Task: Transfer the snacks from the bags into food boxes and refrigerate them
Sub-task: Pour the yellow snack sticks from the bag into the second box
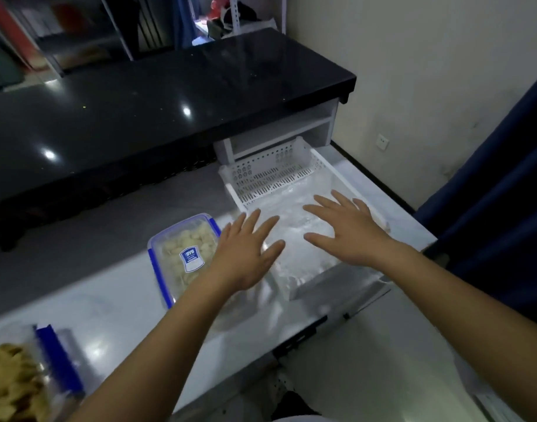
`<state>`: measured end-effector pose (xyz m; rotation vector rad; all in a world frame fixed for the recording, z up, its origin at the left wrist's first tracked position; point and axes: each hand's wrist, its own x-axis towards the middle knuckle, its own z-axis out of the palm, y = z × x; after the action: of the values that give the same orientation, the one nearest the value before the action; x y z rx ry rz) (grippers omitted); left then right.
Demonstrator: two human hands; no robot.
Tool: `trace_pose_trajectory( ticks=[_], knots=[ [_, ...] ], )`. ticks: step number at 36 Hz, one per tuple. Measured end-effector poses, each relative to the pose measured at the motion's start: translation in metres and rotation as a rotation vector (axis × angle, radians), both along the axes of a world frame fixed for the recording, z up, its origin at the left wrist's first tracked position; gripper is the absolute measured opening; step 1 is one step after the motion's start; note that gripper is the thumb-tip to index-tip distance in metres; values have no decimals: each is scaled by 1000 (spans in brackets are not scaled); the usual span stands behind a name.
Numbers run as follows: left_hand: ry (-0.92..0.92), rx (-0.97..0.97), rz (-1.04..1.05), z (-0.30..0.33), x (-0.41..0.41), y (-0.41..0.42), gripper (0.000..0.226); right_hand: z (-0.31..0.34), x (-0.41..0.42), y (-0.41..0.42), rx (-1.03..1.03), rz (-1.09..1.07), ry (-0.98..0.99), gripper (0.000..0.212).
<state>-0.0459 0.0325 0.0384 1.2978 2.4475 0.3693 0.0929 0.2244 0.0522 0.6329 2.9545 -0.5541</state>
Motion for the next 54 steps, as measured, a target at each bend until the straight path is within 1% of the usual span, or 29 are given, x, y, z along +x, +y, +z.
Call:
trace_pose_trajectory(
  ticks=[4,9,11,13,17,20,23,25,27,29,31,33,36,39,40,42,46,48,50,52,54],
  knots=[
    [26,117,170,15,7,-78,67,18,-4,-73,-60,51,126,65],
    [58,191,376,15,32,-202,78,19,-11,-187,-154,164,176,65],
    [70,215,479,9,47,-255,81,13,-13,-233,-163,214,163,67],
    [72,214,585,2,63,-306,80,5,-14,-277,-192,258,110,69],
    [18,225,767,-18,100,-400,78,-16,-6,-355,-258,341,11,74],
    [-28,253,842,-33,126,-451,79,-32,2,-398,-280,392,-37,78],
    [-127,315,919,-44,140,-485,81,-42,6,-429,-354,398,-48,84],
    [-226,411,966,-49,143,-496,81,-41,5,-442,-476,367,-19,86],
    [-395,558,1033,-49,142,-501,78,-38,1,-449,-580,317,25,83],
    [-604,702,1094,-45,136,-501,68,-33,-8,-452,-651,257,48,77],
    [-763,813,1134,-38,122,-499,57,-28,-24,-452,-765,159,41,68],
    [-874,925,1186,-34,104,-497,52,-24,-43,-449,-903,43,31,57],
    [-962,1007,1222,-30,77,-498,42,-21,-75,-443,-1073,-84,-7,46],
    [-1043,1015,1258,-25,47,-497,35,-25,-107,-436,-1141,-160,-72,43],
    [-1075,1015,1271,-24,37,-496,31,-28,-118,-434,-1167,-193,-94,43],
    [-1138,1011,1302,-23,17,-494,29,-33,-137,-430,-1217,-258,-155,45],
    [-1209,970,1324,-21,-14,-489,24,-43,-168,-421,-1163,-238,-261,49],
    [-1197,903,1348,-23,-29,-488,28,-44,-182,-416,-1183,-236,-305,51],
    [-1197,843,1369,-28,-42,-488,38,-43,-195,-411,-1214,-250,-348,52],
    [-1220,818,1379,-31,-56,-487,47,-43,-211,-408,-1242,-261,-374,52],
    [-1217,812,1387,-32,-70,-483,49,-42,-228,-410,-1234,-238,-382,54]
  ],
)
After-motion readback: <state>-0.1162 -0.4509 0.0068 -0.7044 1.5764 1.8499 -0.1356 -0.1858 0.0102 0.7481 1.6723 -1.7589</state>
